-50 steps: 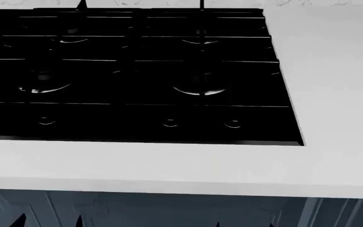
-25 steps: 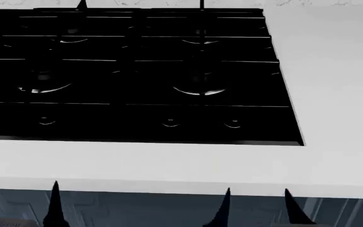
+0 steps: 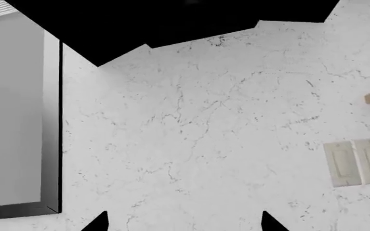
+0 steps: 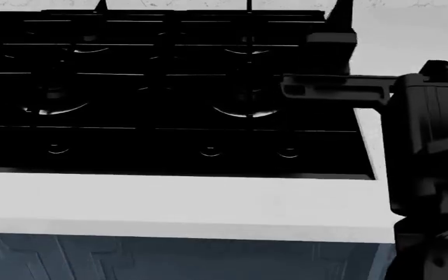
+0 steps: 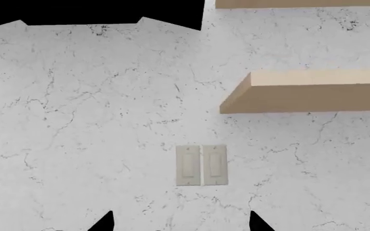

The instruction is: Pick the chili pepper from the pan and place it on the plate.

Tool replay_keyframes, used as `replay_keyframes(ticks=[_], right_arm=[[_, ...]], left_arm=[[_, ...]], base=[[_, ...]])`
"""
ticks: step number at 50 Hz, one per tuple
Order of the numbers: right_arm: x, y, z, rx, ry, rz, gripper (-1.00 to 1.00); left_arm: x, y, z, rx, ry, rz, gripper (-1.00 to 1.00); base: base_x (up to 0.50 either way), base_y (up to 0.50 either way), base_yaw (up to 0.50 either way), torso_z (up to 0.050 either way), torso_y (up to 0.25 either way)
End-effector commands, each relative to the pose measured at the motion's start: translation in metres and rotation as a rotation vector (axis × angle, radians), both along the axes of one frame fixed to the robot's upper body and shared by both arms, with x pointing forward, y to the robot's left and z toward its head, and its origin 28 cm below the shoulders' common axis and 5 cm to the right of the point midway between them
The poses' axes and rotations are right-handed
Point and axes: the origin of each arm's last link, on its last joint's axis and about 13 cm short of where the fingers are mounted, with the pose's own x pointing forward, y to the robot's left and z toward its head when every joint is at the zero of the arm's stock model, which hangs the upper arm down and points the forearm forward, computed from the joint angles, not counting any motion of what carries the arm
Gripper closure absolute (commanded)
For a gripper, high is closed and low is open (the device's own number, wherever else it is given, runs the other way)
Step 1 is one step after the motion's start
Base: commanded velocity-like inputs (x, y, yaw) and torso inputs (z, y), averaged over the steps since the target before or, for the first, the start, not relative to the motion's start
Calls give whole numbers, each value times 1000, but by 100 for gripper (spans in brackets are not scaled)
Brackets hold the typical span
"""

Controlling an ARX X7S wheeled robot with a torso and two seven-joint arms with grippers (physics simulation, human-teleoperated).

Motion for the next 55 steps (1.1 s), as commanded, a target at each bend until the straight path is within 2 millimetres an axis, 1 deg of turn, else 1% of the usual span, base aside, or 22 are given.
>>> replay_keyframes(ticks=[1,2,6,9,14,22,28,34,38,41,55], right_arm=[[-14,-6,49,-6,-104,-24,-100],[-13,-7,50,19,-96,-26,-100],[-13,-9,51,26,-92,-32,-100],[-11,-10,49,41,-83,-27,-100],[-13,-11,48,48,-88,-24,-100],[-16,-10,47,45,-83,-4,-100],[-13,-9,44,38,-65,10,-100],[-13,-8,44,33,-60,11,-100],[-13,-6,46,28,-64,15,-100],[-13,-4,44,26,-56,31,-100],[-14,-4,44,26,-55,37,-100]], left_arm=[[-17,12,57,-60,-66,73,-100],[-12,15,53,-114,16,58,-100],[-12,17,53,-128,29,50,-100],[-15,14,51,-132,27,25,-100],[-17,15,51,-148,26,43,-100],[-19,15,53,-163,18,32,-100],[-17,15,51,-159,34,43,-100],[-16,16,50,-166,37,36,-100],[-18,17,50,-161,29,36,-100],[-19,19,48,-162,28,37,-100],[-20,19,49,-162,26,35,-100]], base=[[0,0,0,0,0],[0,0,0,0,0],[0,0,0,0,0],[0,0,0,0,0],[0,56,0,0,0],[0,364,0,0,0],[0,367,0,0,0],[0,365,0,0,0],[0,365,0,0,0],[0,500,0,0,0],[0,500,0,0,0]])
